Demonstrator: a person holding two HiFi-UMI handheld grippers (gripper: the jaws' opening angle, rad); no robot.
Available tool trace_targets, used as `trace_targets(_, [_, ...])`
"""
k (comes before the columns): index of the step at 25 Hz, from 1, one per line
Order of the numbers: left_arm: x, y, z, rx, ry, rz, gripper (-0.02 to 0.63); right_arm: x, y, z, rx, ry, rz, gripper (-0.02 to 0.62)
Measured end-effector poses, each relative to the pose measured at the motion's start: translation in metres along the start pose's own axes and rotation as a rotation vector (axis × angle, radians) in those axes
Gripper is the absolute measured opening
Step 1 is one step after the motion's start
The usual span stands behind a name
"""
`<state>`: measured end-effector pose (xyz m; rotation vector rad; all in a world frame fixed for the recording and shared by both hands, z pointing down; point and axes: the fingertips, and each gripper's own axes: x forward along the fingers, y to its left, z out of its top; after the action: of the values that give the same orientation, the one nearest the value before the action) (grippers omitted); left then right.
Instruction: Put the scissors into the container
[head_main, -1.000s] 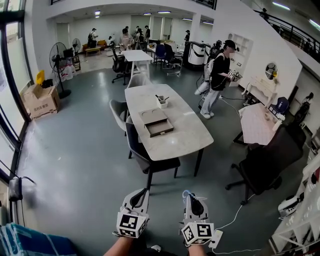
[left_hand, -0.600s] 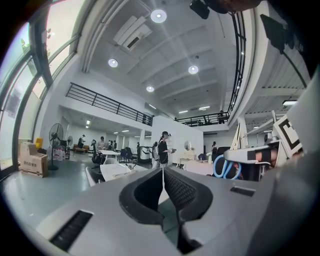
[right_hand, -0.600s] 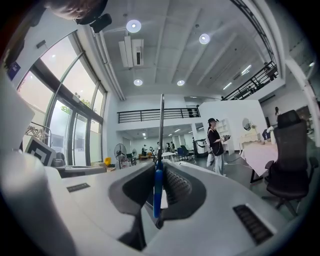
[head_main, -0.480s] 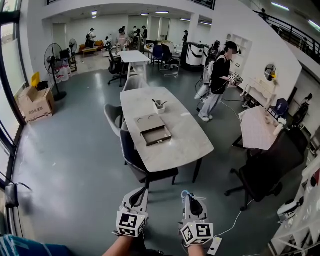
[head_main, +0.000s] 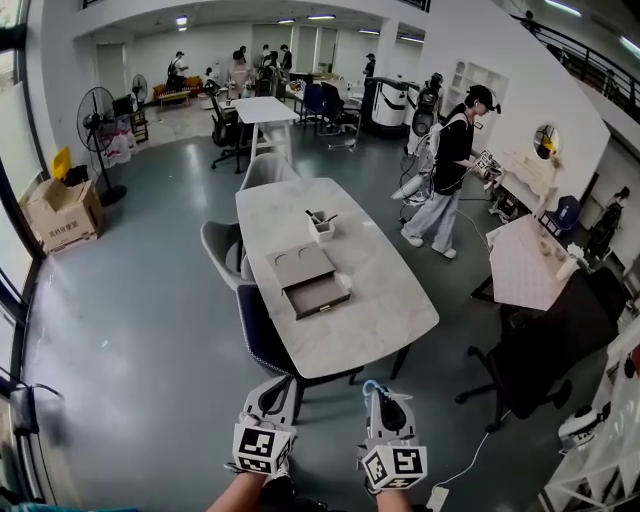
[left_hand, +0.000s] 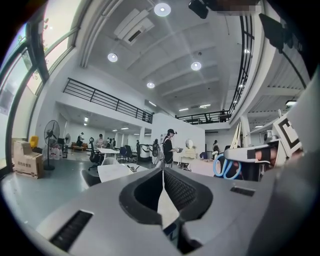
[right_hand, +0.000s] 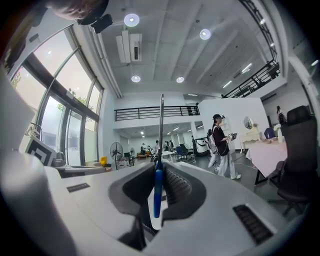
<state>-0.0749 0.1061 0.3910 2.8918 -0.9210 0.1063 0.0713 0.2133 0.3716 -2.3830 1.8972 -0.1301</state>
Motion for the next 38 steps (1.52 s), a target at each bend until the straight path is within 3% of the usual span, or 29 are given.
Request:
trace_targets(12, [0.08,0.091,0.011,0.007,0.005,-0.013,0.02,0.126,0.014,-0.004,0.008,0.003,-0.011,0.038])
trace_targets(19, [0.111,0.127,0.011,0.009,0.011,-0.031,0.02,0.168,0.017,-0.008,0.008,0.005,-0.034,0.038])
trace_targets(31, [0.184,0.148,0.006,0.0,0.031,-0.03,0.02,0.243,-0.011,-0.012,-0.015,0.02,-0.011,0.037])
trace_targets(38, [0.239,0.155,0.001,-0.02,0.046,0.016,0.02,0.304,-0.043,-0.017,-0.061,0.051,0.059,0.038])
